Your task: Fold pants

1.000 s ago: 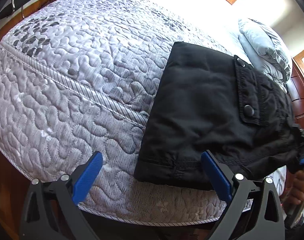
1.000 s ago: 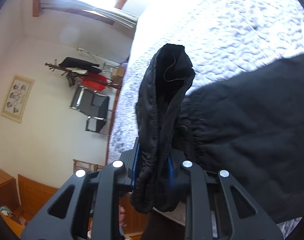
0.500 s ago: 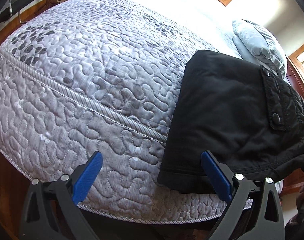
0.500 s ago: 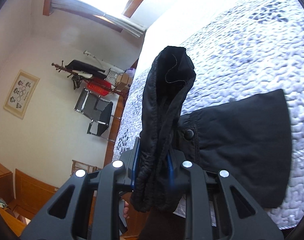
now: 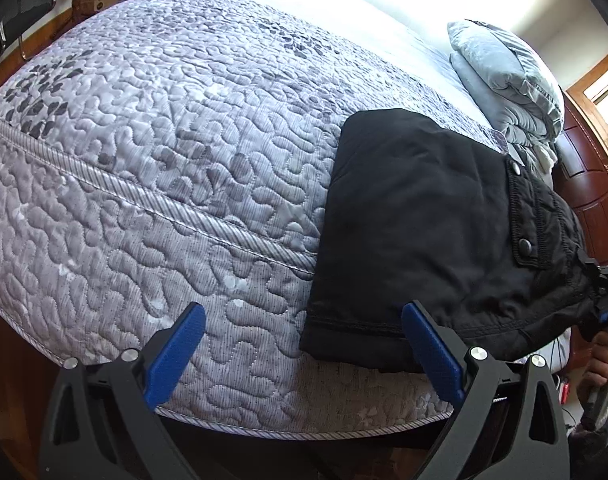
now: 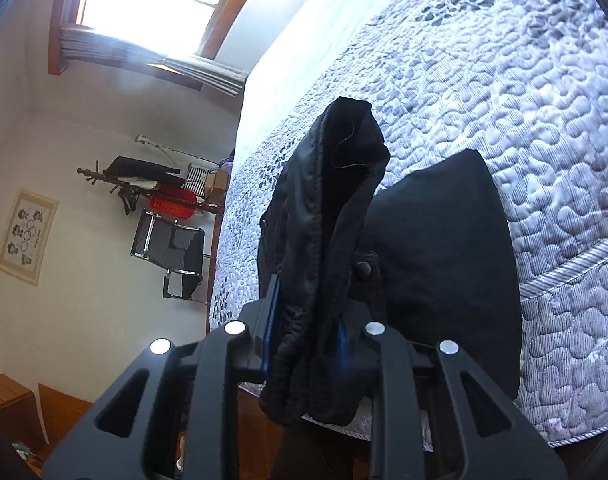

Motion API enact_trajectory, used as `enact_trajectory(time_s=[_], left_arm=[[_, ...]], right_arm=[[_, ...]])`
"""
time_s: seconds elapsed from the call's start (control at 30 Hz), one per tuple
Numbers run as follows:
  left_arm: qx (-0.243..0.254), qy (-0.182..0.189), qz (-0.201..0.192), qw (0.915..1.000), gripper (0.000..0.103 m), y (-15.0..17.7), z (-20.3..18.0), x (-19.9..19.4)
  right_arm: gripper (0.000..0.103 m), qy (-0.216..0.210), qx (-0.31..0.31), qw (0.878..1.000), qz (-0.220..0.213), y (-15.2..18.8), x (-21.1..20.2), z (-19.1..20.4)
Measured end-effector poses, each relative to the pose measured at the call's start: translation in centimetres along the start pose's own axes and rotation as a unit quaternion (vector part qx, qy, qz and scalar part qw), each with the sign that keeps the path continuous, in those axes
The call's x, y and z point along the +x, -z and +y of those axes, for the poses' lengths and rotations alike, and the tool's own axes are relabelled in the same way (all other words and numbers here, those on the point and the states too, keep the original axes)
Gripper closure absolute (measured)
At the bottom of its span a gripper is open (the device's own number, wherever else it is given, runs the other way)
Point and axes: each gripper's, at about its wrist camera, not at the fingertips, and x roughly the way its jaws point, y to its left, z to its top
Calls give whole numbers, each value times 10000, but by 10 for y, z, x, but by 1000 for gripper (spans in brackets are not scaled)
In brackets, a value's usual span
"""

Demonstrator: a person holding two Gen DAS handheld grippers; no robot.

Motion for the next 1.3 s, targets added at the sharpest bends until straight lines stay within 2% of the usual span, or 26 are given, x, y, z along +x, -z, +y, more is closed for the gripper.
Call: enact_trajectory(time_s=[0.33, 0.43, 0.53, 0.7, 0.77, 0.97, 1.1, 1.2, 1.3], left_arm=[[112, -18, 18, 9999, 4, -1, -9, 2], [168, -24, 58, 9998, 4, 0, -11, 4], [206, -27, 79, 9998, 4, 1, -14, 5], [230, -23, 85, 9997, 4, 1, -15, 5], [222, -20, 89, 9997, 4, 1, -15, 5], [266, 23, 150, 9995, 4, 3, -18, 8], [322, 51, 177, 9993, 4, 5, -22, 9], [367, 57, 152, 9992, 4, 5, -25, 7], [360, 58, 137, 9992, 4, 3, -26, 6]], right_arm=[[80, 255, 556, 9980, 123, 0, 23, -55], [76, 294, 705, 9969, 165, 2, 28, -71], [64, 362, 697, 9967, 205, 6, 28, -84], [38, 395, 535, 9975, 218, 15, 17, -87], [32, 369, 534, 9976, 231, 20, 11, -89], [32, 152, 609, 9975, 311, 43, -1, -102], [52, 349, 548, 9975, 293, 53, -1, -101], [62, 430, 462, 9976, 279, 53, -4, -96], [67, 431, 249, 9985, 242, 53, -12, -87]])
